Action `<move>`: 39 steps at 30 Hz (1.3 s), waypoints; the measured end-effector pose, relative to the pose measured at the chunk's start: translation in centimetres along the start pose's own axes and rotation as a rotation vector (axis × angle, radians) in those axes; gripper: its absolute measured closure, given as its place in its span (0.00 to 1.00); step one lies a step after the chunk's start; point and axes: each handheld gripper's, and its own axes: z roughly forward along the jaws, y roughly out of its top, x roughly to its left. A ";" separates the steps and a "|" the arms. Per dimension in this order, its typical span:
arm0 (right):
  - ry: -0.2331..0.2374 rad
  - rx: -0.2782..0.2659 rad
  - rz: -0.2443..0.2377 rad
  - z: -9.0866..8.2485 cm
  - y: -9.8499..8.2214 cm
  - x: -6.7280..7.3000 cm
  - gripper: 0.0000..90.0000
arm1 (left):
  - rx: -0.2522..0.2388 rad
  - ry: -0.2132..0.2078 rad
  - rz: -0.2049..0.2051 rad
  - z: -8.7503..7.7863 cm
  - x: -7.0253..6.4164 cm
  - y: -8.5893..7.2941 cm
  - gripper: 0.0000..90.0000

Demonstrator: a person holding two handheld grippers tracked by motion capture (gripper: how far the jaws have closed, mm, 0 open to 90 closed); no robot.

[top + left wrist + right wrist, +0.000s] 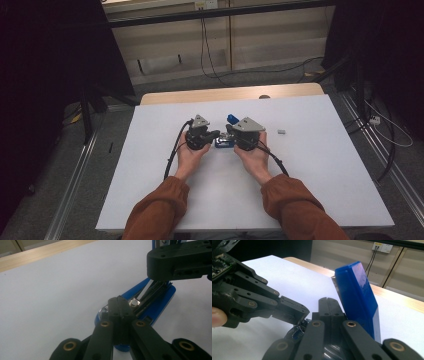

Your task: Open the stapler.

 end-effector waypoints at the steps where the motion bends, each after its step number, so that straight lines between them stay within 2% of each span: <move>1: 0.001 0.001 0.001 0.0 0.0 0.0 1.00 | -0.001 0.000 0.000 0.0 0.0 0.0 1.00; 5: -0.004 -0.002 0.000 0.0 0.0 0.1 1.00 | -0.001 -0.003 -0.002 0.0 0.0 0.0 1.00; 7: -0.033 -0.026 -0.007 -0.2 0.1 0.0 1.00 | 0.000 -0.002 0.002 0.0 0.0 0.0 1.00; 8: -0.017 -0.024 0.013 -0.2 0.2 -0.3 1.00 | 0.001 0.000 0.001 0.0 0.0 0.0 1.00; 12: -0.023 -0.020 0.008 -0.6 0.3 -0.6 1.00 | -0.002 -0.005 -0.004 0.0 0.0 0.0 1.00; 17: -0.022 -0.025 0.031 -0.7 0.4 -0.9 1.00 | -0.002 -0.001 0.002 0.0 0.0 0.0 1.00; 21: -0.024 -0.024 0.035 -0.8 0.4 -1.1 1.00 | -0.003 0.002 0.013 0.0 0.0 0.0 1.00; 39: -0.028 -0.023 0.028 -1.2 0.4 -1.5 1.00 | -0.007 -0.004 0.003 0.0 0.0 -0.1 1.00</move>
